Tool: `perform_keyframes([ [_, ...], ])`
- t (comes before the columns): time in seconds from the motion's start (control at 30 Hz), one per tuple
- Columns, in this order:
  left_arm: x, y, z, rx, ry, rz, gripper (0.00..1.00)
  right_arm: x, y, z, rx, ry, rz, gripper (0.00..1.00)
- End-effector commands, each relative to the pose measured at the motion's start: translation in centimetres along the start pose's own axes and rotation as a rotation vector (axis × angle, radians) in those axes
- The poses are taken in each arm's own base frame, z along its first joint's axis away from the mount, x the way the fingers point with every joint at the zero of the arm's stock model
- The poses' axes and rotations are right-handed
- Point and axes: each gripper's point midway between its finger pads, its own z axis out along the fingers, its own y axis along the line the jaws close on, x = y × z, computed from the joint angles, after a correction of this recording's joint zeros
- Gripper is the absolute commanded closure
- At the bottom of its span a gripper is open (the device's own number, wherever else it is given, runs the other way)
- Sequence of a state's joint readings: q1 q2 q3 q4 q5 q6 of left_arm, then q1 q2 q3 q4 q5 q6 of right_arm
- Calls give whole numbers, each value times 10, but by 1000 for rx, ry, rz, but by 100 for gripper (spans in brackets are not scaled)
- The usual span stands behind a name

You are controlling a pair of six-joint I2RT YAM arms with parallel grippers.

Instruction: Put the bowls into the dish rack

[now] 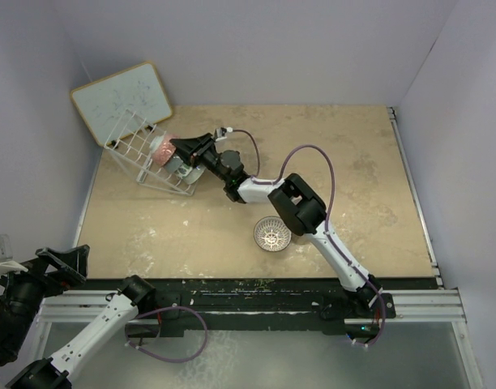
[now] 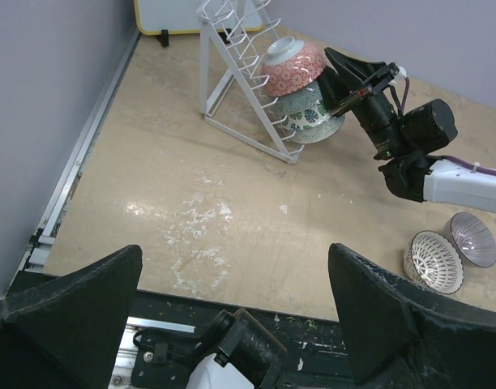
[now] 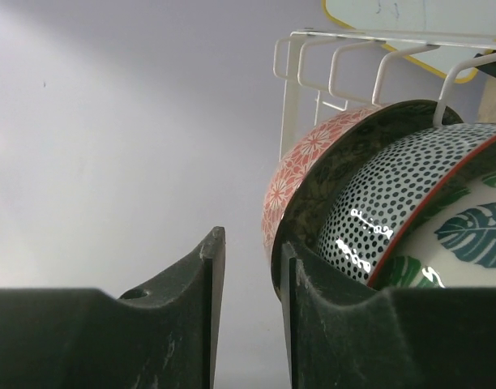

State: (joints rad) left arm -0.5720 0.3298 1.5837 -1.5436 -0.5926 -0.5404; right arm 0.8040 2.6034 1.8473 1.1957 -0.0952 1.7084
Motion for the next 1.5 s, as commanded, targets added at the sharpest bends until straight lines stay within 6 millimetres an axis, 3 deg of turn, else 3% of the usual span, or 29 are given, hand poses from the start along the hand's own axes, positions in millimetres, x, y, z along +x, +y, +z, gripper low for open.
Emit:
perform_keyframes([
  [0.0,-3,-3,4,-5,-3,-15,1,4,54,6,-68,-2,-28,63],
  [0.4,-1,-4,6,-3,1,-20,1,2,48,-6,38,-21,-24,57],
  [0.73,-1,-5,5,1,1,-26,1,0,58,-20,72,-40,-17,56],
  [0.9,0,-3,5,-4,0,-27,1,1,63,-37,94,-45,-32,56],
  [1.17,-6,-8,10,-1,-11,-21,1,14,91,-78,174,15,-212,51],
  [1.33,-10,-10,11,8,-22,-24,1,22,81,-109,346,115,-433,43],
  [1.47,-10,-10,13,3,-23,-23,1,17,75,-152,469,145,-590,39],
])
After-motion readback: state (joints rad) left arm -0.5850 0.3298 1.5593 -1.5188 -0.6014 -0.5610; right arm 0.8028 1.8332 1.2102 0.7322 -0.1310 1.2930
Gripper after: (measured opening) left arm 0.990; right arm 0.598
